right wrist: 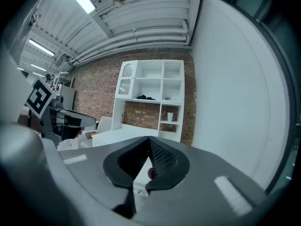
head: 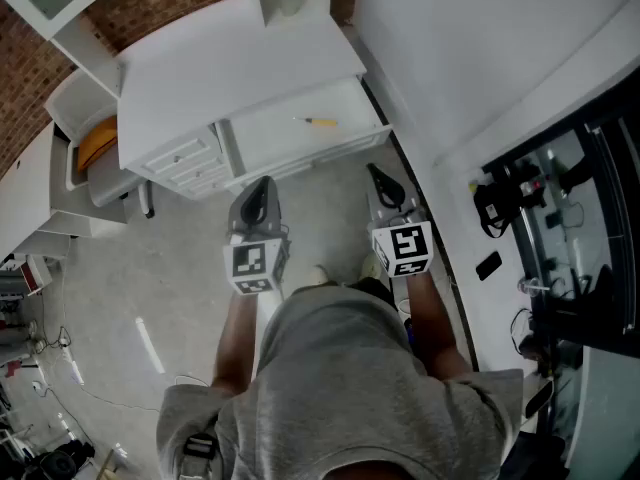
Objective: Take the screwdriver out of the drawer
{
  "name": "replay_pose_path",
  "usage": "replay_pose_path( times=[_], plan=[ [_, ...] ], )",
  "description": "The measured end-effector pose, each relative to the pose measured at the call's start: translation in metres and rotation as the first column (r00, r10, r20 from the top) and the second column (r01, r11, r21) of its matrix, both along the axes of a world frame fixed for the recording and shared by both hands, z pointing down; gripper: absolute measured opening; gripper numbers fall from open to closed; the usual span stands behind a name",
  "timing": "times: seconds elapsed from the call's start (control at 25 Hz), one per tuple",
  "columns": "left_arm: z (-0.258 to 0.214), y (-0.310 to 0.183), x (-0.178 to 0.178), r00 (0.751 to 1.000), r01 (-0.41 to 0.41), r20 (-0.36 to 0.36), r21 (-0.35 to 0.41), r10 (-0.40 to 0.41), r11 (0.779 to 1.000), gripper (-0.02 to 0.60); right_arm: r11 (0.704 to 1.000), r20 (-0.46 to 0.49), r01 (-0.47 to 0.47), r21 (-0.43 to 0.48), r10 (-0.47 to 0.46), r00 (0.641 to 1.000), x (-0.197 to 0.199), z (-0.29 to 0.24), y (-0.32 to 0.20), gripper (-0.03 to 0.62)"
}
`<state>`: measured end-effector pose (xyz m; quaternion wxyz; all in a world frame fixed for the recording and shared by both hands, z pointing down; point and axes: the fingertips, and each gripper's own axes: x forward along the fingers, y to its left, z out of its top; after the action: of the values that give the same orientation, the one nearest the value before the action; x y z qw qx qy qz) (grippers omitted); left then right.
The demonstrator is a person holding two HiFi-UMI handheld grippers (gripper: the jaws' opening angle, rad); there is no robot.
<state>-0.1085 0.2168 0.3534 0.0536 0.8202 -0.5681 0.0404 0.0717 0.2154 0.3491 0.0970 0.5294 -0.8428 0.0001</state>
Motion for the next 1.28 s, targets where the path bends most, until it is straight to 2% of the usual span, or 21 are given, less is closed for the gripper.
replay_pose_path(
  times=[0.32, 0.48, 0.68, 0.88, 1.08, 1.28],
  plan=[
    [0.004, -0.014, -0.006, 1.0, -0.016, 0.006, 0.008, 0.016, 1.0, 0.012, 1.0, 0.002, -0.028, -0.002, 0.028, 1.0, -0.004, 0.006, -0.018, 0.003],
    [0.008, -0.032, -0.004, 1.0, 0.0, 0.0, -0.005, 0.0, 1.0, 0.012, 1.0, -0.024, 0.014, -0.026, -0.015, 1.0, -0.009, 0.014, -0.036, 0.003],
    [0.015, -0.071, 0.001, 0.999, 0.033, -0.002, -0.013, -0.033, 0.999, 0.012, 0.997, -0.038, 0.058, -0.057, -0.06, 0.997, -0.009, 0.026, -0.084, 0.003],
    [0.026, -0.128, 0.003, 0.995, 0.1, -0.004, -0.038, -0.1, 0.994, 0.012, 0.987, -0.045, 0.139, -0.084, -0.143, 0.989, -0.014, 0.041, -0.155, 0.003],
    [0.047, -0.189, -0.004, 0.981, 0.193, 0.01, -0.096, -0.193, 0.977, 0.012, 0.963, -0.052, 0.225, -0.15, -0.235, 0.971, -0.024, 0.065, -0.233, 0.003],
    [0.088, -0.229, -0.008, 0.953, 0.298, 0.014, -0.202, -0.301, 0.933, 0.012, 0.911, -0.074, 0.327, -0.25, -0.355, 0.932, -0.038, 0.109, -0.288, 0.003]
  ],
)
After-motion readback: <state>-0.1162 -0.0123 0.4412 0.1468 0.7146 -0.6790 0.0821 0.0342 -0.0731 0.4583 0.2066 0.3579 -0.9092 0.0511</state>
